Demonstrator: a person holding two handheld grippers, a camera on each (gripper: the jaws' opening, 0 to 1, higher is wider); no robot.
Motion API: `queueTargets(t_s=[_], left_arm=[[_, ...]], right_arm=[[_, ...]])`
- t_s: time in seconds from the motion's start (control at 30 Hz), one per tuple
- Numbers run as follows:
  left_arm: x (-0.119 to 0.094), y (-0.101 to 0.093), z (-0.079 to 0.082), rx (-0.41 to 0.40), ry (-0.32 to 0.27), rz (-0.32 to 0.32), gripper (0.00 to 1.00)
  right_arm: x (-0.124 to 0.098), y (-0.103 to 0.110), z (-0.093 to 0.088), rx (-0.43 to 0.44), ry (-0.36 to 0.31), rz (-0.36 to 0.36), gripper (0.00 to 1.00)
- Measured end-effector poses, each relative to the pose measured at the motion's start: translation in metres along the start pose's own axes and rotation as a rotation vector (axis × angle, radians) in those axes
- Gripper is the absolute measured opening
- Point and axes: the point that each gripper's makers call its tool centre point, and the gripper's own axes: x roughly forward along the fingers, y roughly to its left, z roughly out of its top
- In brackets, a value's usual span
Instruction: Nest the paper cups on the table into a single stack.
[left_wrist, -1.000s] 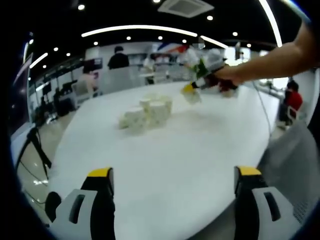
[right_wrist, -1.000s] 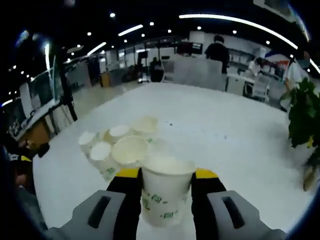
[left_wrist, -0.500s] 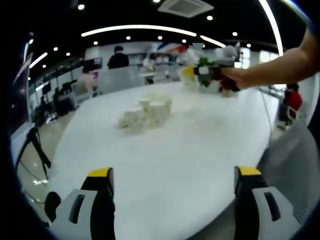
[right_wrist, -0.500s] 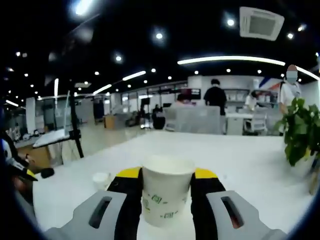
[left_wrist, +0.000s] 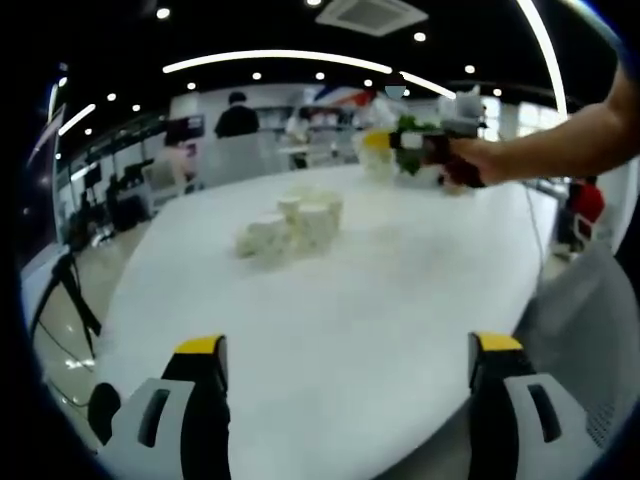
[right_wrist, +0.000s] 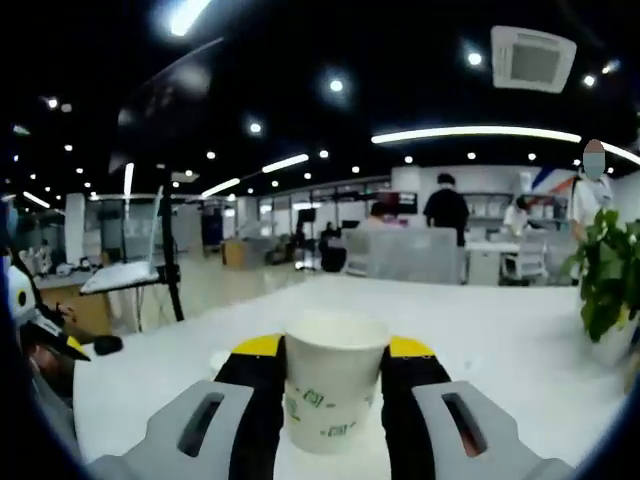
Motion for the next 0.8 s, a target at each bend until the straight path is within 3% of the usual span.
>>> queueTargets(t_s=[0.37,0.8], left_arm=[[0.001,-0.002,-0.001,0.006,0.0,-0.008,0.99],[0.001,-0.004,-0.001,0.012,0.002,-0.018,0.99]], right_arm=[[-0.016,0.032,0.004,0.016,-0.037,0.07,0.35],[-0.043,0.066,-0.006,0.046,-0.037,0.145,0.35]])
